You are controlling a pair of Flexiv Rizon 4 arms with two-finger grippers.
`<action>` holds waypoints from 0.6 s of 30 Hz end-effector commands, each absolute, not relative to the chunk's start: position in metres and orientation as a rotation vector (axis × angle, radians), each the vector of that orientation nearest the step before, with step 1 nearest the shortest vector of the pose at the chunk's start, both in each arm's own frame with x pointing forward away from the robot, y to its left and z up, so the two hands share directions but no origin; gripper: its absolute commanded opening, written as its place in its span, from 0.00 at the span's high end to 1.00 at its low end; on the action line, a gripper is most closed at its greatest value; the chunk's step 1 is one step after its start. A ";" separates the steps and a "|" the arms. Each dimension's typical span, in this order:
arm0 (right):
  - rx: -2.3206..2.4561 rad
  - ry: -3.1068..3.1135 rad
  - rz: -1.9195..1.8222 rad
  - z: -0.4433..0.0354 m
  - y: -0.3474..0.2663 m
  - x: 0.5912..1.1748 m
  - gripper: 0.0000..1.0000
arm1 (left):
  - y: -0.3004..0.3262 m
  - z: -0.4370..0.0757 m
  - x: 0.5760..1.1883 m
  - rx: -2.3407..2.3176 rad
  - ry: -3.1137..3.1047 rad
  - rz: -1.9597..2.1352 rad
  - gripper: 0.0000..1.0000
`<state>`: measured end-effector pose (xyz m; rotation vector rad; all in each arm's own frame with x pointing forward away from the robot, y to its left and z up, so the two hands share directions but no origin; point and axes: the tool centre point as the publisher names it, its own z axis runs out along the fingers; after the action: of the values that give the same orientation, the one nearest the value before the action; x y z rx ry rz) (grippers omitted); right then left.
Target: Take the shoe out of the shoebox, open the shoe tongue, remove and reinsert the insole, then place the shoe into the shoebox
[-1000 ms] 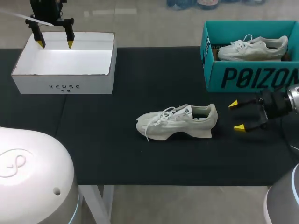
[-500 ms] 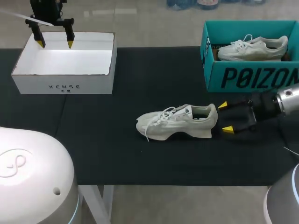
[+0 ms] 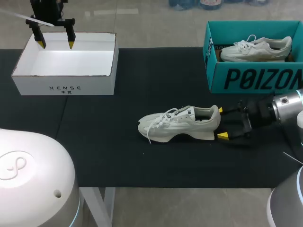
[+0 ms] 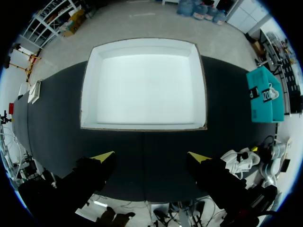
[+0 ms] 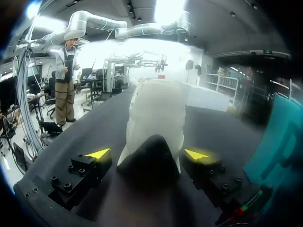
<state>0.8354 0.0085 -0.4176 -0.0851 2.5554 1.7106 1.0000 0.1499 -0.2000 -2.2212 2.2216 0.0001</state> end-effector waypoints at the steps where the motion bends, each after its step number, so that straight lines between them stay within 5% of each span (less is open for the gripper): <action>1: -0.080 2.547 1.717 -0.421 0.016 0.836 0.00 | 0.150 -0.200 1.000 -2.221 2.222 0.000 0.00; 18: -0.109 2.554 1.739 -0.424 0.039 0.840 0.00 | 0.150 -0.200 1.000 -2.221 2.222 0.000 0.00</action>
<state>0.8383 0.0343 -0.4223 -0.1088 2.5496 1.7439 1.0000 0.1499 -0.2000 -2.2212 2.2216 0.0001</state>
